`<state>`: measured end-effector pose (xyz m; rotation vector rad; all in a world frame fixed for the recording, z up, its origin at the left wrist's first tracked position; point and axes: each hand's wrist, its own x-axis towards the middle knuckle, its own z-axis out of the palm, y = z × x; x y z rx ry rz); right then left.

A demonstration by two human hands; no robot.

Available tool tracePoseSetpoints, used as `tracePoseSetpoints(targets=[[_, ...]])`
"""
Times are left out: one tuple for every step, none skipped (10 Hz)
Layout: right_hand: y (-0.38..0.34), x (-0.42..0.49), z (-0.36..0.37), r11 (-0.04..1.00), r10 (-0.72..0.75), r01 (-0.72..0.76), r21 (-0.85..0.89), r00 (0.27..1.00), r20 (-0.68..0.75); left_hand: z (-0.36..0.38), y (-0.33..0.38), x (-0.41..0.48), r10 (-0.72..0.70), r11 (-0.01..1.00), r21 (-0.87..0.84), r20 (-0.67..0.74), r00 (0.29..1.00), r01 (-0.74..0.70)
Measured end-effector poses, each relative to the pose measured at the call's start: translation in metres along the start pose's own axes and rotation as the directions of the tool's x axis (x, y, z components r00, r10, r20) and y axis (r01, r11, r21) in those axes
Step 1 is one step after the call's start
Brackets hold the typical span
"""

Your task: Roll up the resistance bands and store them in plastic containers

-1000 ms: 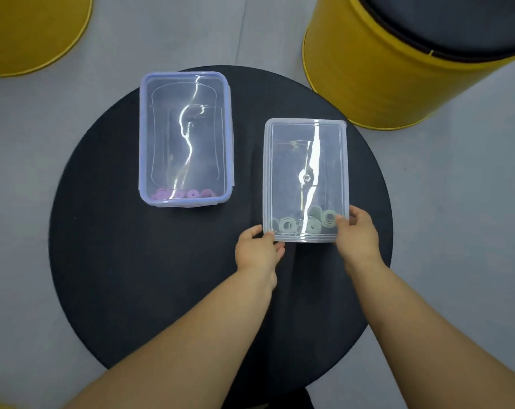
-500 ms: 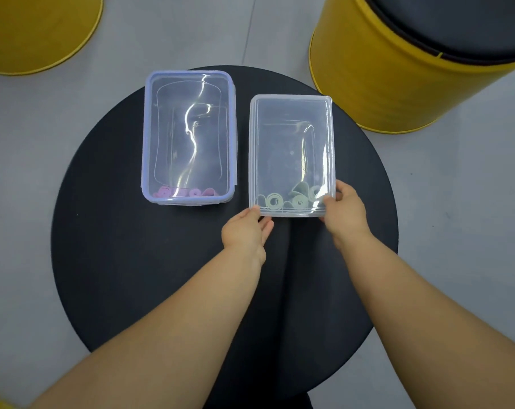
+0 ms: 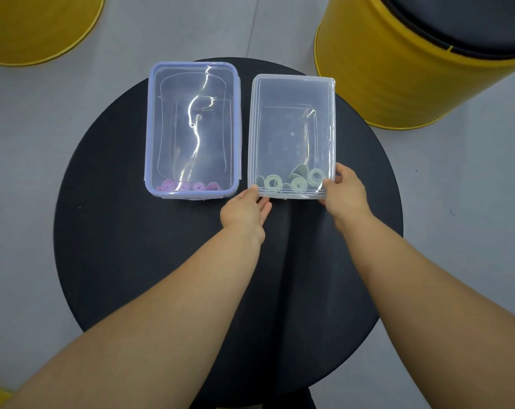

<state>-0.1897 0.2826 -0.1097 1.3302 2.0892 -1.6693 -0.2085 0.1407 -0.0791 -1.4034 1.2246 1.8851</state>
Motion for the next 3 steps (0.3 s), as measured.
tracePoseSetpoints(targets=[[-0.0003, -0.0001, -0.0009, 1.0, -0.009, 0.009, -0.016, 1.0, 0.012, -0.0005, 0.0002, 0.0005, 0.003, 1.0, 0.003, 0.007, 1.0, -0.003], [-0.0032, -0.0021, -0.0017, 0.999, 0.019, -0.018, -0.028, 0.999, 0.035, -0.0018, 0.0029, -0.0024, -0.024, 1.0, 0.017, 0.009, 1.0, 0.023], [-0.0075, -0.0085, -0.0059, 0.987, 0.018, -0.016, -0.161, 1.0, 0.011, -0.0074, 0.0073, -0.0095, -0.076, 0.995, 0.069, -0.007, 0.997, 0.076]])
